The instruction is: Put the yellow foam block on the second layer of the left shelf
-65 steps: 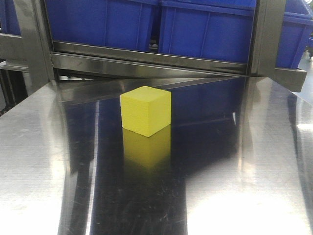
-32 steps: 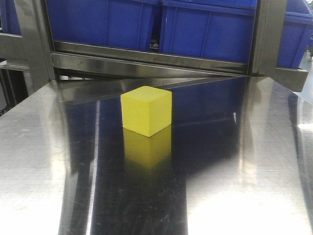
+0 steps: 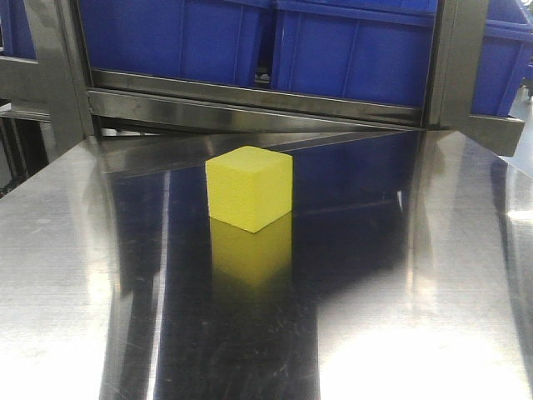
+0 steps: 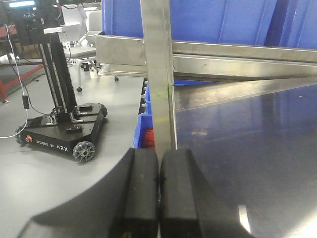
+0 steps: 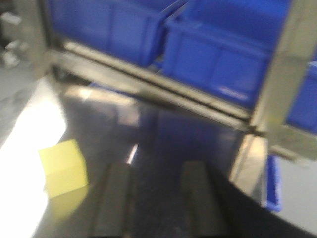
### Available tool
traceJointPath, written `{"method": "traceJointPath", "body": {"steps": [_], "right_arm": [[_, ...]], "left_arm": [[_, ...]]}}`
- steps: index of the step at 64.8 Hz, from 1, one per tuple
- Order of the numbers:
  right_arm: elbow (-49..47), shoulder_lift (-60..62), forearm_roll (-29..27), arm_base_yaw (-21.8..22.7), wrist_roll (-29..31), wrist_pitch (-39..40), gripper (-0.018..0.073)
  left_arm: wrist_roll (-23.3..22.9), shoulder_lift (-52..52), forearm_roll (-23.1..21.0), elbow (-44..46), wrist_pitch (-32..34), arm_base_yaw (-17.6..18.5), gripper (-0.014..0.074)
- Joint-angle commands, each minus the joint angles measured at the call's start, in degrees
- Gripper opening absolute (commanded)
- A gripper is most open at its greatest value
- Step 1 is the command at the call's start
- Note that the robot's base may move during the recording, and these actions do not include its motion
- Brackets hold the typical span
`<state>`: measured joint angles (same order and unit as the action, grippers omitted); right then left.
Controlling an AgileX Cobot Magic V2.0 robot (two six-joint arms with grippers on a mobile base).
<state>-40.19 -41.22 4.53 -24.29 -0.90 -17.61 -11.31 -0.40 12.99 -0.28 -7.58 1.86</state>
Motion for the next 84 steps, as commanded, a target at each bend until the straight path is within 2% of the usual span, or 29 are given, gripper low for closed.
{"method": "traceJointPath", "body": {"steps": [1, 7, 17, 28, 44, 52, 67, 84], "right_arm": [[-5.93, -5.82, 0.64, -2.64, 0.13, 0.89, 0.0545], [-11.1, -12.69, 0.89, -3.7, 0.13, -4.19, 0.0622], [-20.3, -22.45, 2.19, -3.9, 0.57, -10.81, 0.0624], [-31.25, -33.03, 1.69, -4.89, 5.51, -17.88, 0.0624], [-46.01, -47.5, -8.25, -8.19, 17.91, -27.61, 0.0624], [-51.19, -52.94, -12.8, -9.74, 22.01, -32.07, 0.0624], [-56.35, -60.62, -14.59, -11.33, 22.7, -34.06, 0.0624], [-56.61, -65.33, -14.96, -11.13, 23.42, -33.54, 0.0624]], "left_arm": [[-0.22, -0.77, -0.18, -1.48, 4.88, -0.02, 0.0137], [-0.22, -0.77, -0.18, -1.48, 4.88, -0.02, 0.0137], [-0.22, -0.77, -0.18, -1.48, 4.88, -0.02, 0.0137], [-0.22, -0.77, -0.18, -1.48, 4.88, -0.02, 0.0137], [-0.22, -0.77, -0.18, -1.48, 4.88, -0.02, 0.0137], [-0.22, -0.77, -0.18, -1.48, 4.88, -0.02, 0.0137], [-0.22, -0.77, -0.18, -1.48, 4.88, -0.02, 0.0137], [-0.22, -0.77, -0.18, -1.48, 4.88, -0.02, 0.0137]]}}
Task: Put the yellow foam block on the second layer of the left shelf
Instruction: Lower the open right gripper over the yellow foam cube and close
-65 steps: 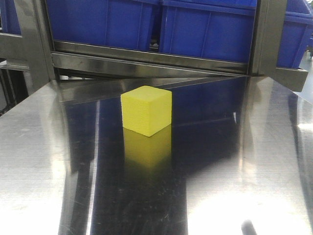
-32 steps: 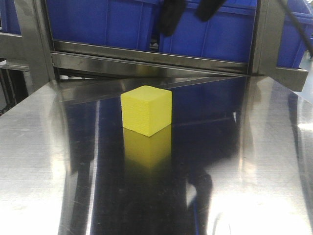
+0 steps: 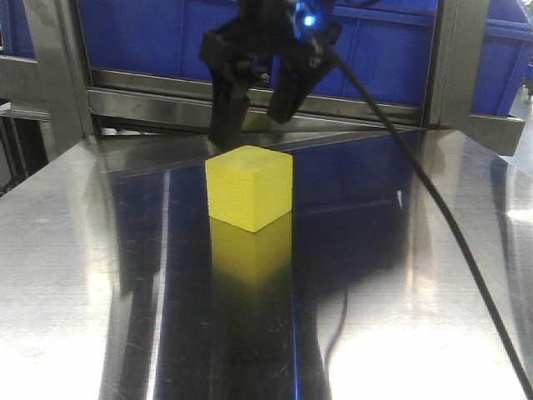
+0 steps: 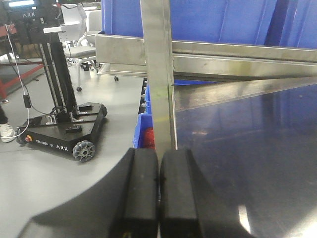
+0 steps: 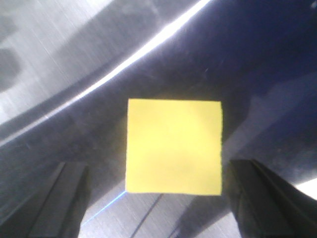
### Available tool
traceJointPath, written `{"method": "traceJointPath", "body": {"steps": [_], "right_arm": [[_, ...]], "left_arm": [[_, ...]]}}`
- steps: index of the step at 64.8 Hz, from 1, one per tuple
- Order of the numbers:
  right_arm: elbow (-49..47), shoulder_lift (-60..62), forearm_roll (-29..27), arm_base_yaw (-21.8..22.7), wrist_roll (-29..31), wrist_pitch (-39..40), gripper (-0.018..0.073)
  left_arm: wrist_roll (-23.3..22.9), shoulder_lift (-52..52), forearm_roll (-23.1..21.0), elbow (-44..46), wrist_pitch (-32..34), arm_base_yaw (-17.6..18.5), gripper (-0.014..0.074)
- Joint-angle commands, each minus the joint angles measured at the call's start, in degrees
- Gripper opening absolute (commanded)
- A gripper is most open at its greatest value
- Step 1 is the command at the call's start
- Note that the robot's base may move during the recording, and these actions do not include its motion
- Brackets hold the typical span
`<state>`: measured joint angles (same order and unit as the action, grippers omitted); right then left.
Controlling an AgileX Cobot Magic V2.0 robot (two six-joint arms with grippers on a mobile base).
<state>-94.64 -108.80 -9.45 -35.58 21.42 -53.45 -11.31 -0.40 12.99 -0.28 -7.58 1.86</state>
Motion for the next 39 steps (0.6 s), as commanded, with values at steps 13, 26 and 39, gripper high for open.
{"method": "traceJointPath", "body": {"steps": [13, 26, 39], "right_arm": [[-2.17, 0.81, -0.98, 0.63, 1.41, 4.77, 0.0624], [-2.17, -0.71, -1.03, 0.93, 1.41, 5.96, 0.0624], [-2.06, -1.94, -1.03, 0.93, 1.41, 7.15, 0.0624]], "left_arm": [[-0.22, -0.77, -0.18, -1.48, 4.88, -0.02, 0.0137], [-0.22, -0.77, -0.18, -1.48, 4.88, -0.02, 0.0137], [-0.22, -0.77, -0.18, -1.48, 4.88, -0.02, 0.0137]]}}
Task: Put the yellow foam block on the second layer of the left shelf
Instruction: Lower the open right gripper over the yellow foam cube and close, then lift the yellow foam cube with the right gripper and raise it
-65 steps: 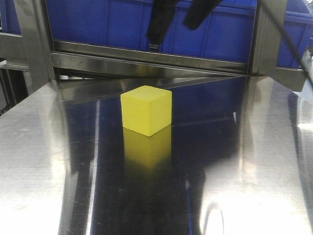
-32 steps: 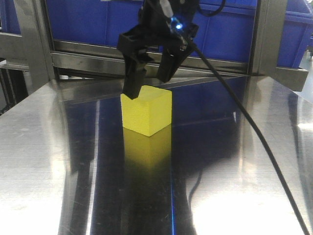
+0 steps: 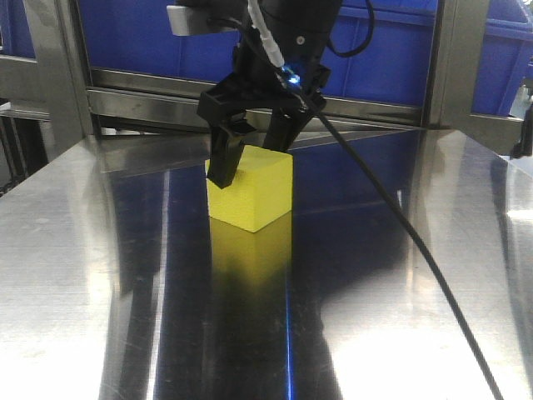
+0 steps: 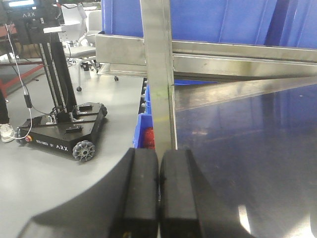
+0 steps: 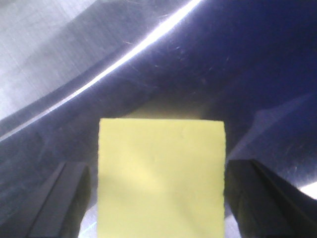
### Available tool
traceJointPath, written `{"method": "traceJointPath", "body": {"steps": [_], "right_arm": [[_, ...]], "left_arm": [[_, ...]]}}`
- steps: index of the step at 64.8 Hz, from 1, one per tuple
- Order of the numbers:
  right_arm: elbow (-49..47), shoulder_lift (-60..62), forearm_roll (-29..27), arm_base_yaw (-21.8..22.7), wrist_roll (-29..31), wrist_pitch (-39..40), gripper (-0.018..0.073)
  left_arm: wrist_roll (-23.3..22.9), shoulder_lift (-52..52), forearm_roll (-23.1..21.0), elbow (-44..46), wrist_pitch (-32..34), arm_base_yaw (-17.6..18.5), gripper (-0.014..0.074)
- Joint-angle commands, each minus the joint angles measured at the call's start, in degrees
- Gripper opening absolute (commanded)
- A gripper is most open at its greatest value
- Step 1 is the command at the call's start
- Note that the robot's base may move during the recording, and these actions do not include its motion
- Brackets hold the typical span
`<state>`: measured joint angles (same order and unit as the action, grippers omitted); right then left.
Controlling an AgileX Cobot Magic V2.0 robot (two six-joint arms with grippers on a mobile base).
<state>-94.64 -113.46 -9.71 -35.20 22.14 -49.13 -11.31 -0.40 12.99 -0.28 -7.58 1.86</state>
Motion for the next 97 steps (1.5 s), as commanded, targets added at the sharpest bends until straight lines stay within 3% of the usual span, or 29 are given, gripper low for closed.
{"method": "traceJointPath", "body": {"steps": [1, 28, 46, 62, 83, 97], "right_arm": [[-2.06, 2.61, -0.77, 0.55, 0.69, 2.89, 0.0624], [-2.06, -0.4, -0.77, 0.55, 0.69, 2.36, 0.0615], [-2.06, 0.27, -0.77, 0.55, 0.69, 3.0, 0.0291], [-0.4, 5.11, -0.77, 0.68, 0.69, 5.91, 0.0276], [25.12, 24.71, -0.77, 1.89, 0.69, 30.33, 0.0276], [41.89, 38.63, -0.77, 5.64, 0.69, 40.75, 0.0276]], "left_arm": [[-0.22, -0.77, -0.18, -1.48, 4.88, -0.02, 0.0137], [-0.22, -0.77, -0.18, -1.48, 4.88, -0.02, 0.0137], [-0.22, -0.77, -0.18, -1.48, 4.88, -0.31, 0.0137], [-0.22, -0.77, -0.18, -1.48, 4.88, -0.31, 0.0137], [-0.22, -0.77, -0.18, -1.48, 4.88, -0.31, 0.0137], [-0.22, -0.77, -0.18, -1.48, 4.88, -0.31, 0.0137]]}}
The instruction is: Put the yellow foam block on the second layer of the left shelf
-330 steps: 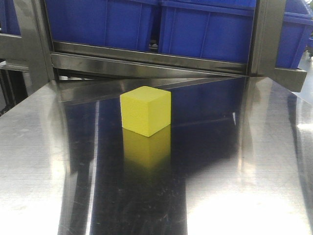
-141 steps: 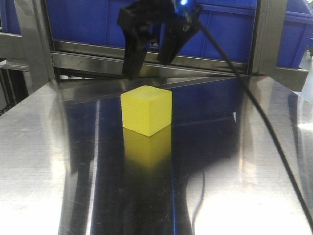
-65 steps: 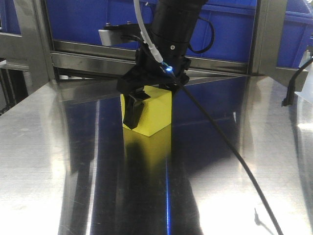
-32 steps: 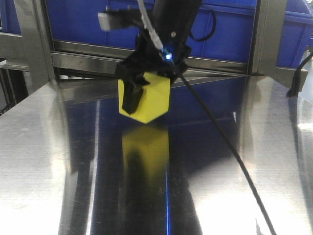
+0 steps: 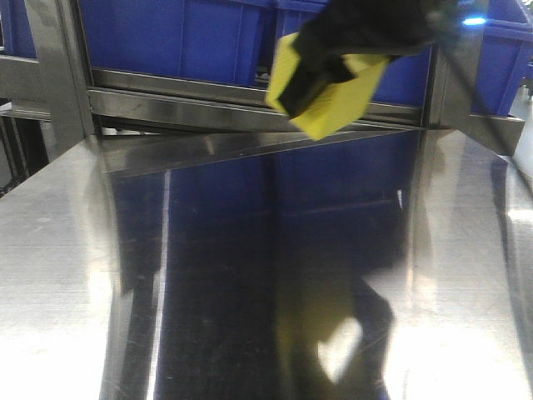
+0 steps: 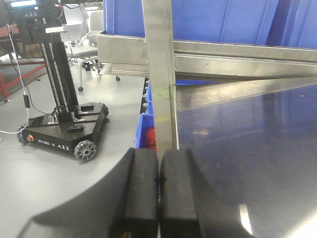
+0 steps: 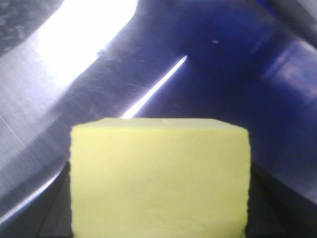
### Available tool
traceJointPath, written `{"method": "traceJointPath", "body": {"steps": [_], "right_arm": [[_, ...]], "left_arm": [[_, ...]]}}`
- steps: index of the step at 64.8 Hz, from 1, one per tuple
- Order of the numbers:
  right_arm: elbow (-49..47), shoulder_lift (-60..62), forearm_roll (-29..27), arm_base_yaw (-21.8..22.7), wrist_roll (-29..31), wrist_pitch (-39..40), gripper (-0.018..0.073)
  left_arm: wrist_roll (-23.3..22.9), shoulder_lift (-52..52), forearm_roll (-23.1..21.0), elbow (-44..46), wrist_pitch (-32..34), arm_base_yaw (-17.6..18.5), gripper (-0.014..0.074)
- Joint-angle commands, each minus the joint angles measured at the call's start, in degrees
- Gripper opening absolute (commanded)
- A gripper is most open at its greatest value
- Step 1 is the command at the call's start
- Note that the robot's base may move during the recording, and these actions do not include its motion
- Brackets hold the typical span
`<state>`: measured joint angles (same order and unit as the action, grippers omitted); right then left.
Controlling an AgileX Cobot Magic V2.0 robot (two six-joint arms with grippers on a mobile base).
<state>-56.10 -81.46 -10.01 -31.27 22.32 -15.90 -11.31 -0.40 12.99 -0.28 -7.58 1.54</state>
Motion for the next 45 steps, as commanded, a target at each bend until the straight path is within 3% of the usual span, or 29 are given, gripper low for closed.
{"method": "traceJointPath", "body": {"steps": [1, 25, 45], "right_arm": [[4.38, 7.54, -0.47, 2.09, 0.51, 7.92, 0.0276], [25.81, 33.83, -0.47, 14.52, 0.46, 11.96, 0.0276], [34.28, 55.7, -0.47, 16.33, 0.46, 13.14, 0.0276]], "left_arm": [[-0.22, -0.77, -0.18, -1.48, 4.88, 0.01, 0.0137], [-0.22, -0.77, -0.18, -1.48, 4.88, 0.01, 0.0137], [-0.22, -0.77, -0.18, -1.48, 4.88, 0.01, 0.0137]]}}
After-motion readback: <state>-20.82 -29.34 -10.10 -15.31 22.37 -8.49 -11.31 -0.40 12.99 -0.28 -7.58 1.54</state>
